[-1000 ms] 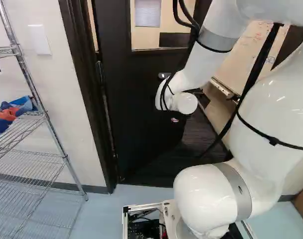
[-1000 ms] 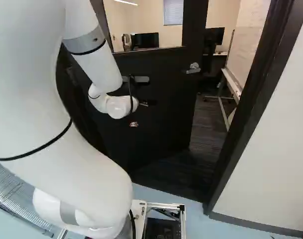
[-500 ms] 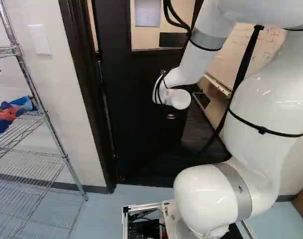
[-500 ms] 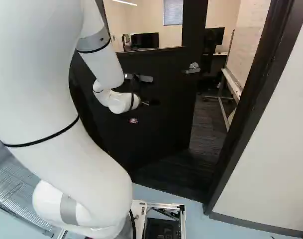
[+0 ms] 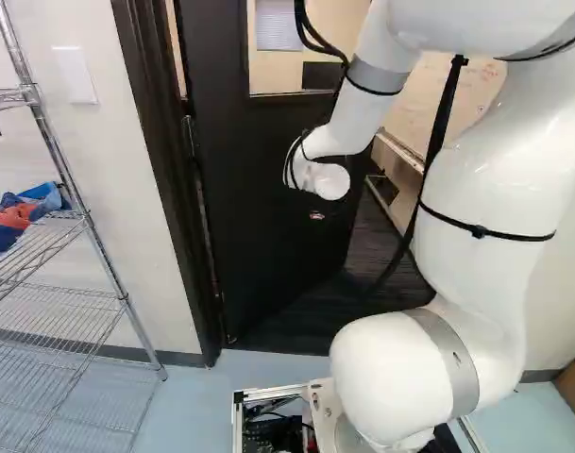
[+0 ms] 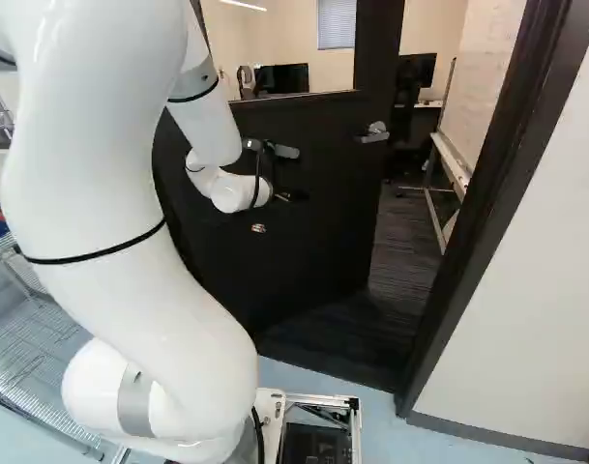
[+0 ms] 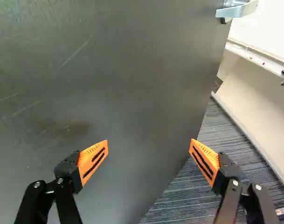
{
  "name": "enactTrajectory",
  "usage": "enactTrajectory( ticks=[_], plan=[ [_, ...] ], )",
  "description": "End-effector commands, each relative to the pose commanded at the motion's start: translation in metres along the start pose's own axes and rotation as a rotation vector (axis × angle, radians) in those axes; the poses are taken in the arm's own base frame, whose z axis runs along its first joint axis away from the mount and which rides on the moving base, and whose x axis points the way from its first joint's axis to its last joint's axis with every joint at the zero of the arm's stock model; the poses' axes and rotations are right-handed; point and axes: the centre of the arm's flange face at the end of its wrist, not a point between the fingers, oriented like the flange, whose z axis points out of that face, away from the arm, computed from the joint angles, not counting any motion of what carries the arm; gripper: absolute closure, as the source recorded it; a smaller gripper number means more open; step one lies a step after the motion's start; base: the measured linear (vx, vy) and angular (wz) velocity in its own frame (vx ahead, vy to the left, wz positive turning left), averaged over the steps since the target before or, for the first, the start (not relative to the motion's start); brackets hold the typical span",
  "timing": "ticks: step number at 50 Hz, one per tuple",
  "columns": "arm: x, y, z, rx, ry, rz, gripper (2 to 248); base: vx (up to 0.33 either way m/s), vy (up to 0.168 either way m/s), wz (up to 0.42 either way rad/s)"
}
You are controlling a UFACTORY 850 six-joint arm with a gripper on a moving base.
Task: Open the door and move inside
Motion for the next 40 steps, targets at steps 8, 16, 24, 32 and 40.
enactTrajectory(
  ticks=[8, 16, 24, 32, 40],
  plan=[
    [0.002, -0.007, 0.009, 0.008, 0.002, -0.002, 3, 0.0, 0.0, 0.0],
    [0.004, -0.014, 0.018, 0.017, 0.004, -0.005, 3, 0.0, 0.0, 0.0],
    [0.006, -0.022, 0.027, 0.025, 0.006, -0.007, 3, 0.0, 0.0, 0.0],
    [0.008, -0.029, 0.036, 0.034, 0.008, -0.009, 3, -0.01, -0.003, -0.002],
    [0.009, -0.037, 0.045, 0.044, 0.011, -0.011, 3, 0.0, 0.0, 0.0]
  ],
)
